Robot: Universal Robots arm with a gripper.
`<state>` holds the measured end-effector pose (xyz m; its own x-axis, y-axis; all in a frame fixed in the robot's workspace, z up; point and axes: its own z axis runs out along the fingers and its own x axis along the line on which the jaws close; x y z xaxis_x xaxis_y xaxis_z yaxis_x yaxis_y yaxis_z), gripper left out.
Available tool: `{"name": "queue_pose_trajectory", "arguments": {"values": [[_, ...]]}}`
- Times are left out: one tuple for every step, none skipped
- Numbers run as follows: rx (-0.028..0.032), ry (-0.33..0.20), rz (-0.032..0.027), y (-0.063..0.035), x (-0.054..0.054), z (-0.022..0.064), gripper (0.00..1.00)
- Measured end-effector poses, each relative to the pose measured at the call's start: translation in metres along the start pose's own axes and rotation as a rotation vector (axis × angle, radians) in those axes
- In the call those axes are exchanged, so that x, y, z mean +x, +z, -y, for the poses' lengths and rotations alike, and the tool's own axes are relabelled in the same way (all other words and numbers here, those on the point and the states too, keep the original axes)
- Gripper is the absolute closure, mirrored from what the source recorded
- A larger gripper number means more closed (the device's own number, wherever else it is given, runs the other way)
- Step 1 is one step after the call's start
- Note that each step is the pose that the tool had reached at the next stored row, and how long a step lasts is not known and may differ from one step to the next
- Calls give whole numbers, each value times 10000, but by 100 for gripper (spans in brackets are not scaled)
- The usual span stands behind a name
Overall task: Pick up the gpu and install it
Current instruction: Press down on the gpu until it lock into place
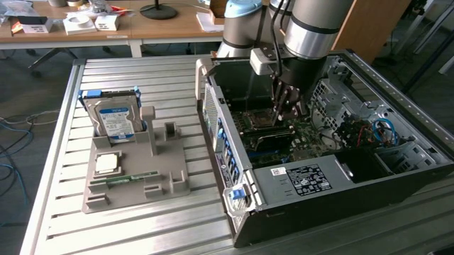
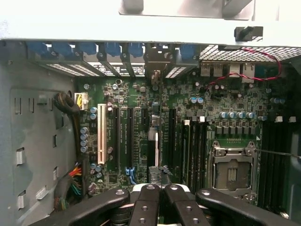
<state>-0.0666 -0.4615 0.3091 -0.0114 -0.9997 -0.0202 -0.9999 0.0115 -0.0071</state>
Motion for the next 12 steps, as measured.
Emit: {"name": "queue_pose_trajectory", "arguments": {"values": [[0,1,-1,0,0,0,89],[0,1,-1,0,0,0,89],[0,0,-1,0,0,0,89],[0,1,1,1,0,0,89],[1,4,1,1,-1,-6,89],[2,3,1,1,-2,-15,89],[4,1,1,2,-3,-23,89],[6,1,1,2,-4,-31,89],[7,1,1,3,-4,-35,89],[7,1,1,3,-4,-34,89],[7,1,1,3,-4,-35,89],[7,0,2,3,-4,-34,89]]}}
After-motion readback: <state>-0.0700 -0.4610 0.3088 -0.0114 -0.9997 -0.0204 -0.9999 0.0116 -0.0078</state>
